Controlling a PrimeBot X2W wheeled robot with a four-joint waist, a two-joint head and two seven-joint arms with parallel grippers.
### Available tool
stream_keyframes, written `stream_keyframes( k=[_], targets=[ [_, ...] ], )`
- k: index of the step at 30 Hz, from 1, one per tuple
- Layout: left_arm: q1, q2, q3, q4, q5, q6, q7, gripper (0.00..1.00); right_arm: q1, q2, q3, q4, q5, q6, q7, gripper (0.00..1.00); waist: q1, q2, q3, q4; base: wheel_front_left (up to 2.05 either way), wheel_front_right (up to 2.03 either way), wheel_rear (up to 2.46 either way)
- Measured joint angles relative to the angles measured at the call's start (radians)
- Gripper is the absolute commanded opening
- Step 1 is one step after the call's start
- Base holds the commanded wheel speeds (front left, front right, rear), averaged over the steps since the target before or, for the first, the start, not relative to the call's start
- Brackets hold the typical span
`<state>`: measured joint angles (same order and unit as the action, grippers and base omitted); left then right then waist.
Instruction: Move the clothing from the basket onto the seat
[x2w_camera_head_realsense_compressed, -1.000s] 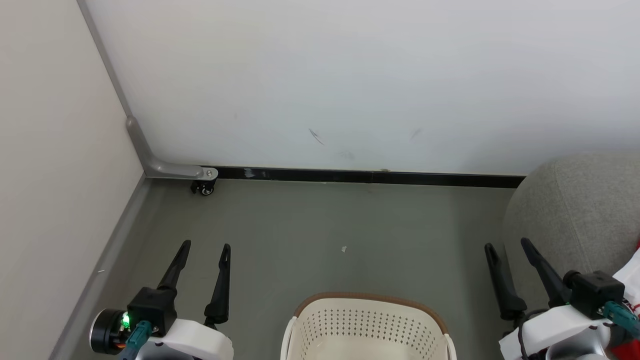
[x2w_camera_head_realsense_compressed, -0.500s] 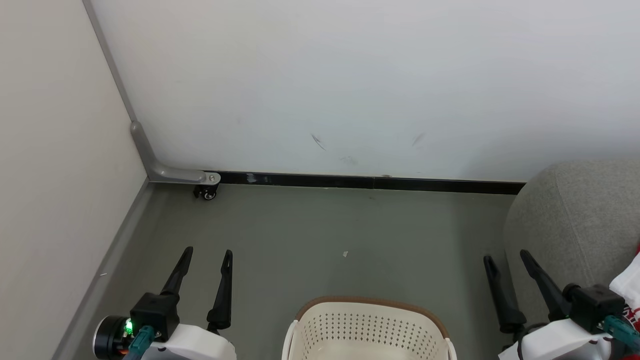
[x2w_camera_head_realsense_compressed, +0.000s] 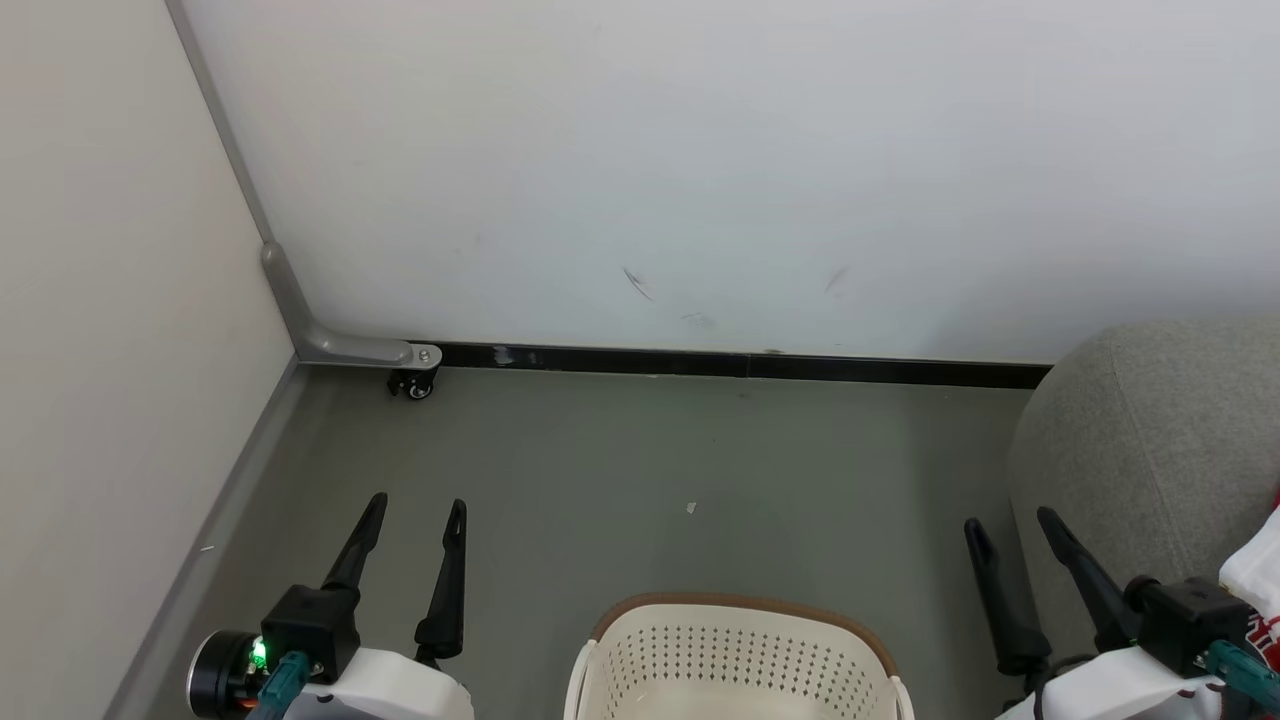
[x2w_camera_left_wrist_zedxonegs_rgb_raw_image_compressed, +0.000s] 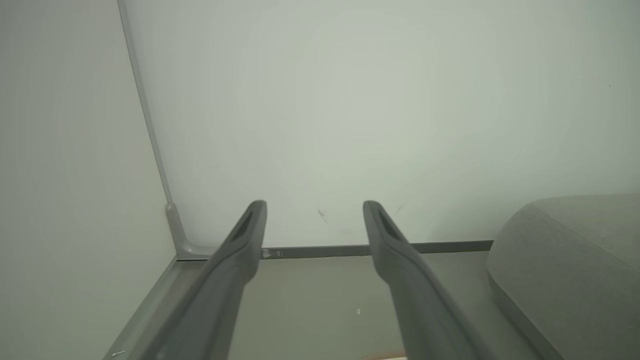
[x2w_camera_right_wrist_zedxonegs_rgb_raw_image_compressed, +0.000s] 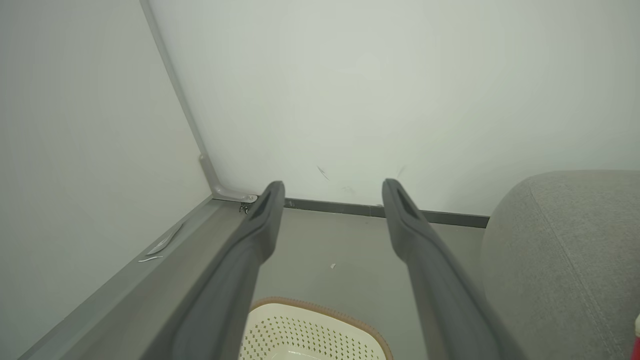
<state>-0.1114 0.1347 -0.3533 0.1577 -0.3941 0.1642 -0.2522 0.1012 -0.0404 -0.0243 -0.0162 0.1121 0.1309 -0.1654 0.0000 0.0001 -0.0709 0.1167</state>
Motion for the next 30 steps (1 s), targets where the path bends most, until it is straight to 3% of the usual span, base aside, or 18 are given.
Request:
stream_keyframes(
  k=[30],
  targets=[
    [-0.005,-0.006,0.003,-0.014,0.009,-0.011,0.000,1.00,0.002,0.002,-0.009,-0.049,0.021,0.000,0.007,1.00,0.0000,0.0000,0.035,0.004,0.00,0.00,0.00]
  ],
)
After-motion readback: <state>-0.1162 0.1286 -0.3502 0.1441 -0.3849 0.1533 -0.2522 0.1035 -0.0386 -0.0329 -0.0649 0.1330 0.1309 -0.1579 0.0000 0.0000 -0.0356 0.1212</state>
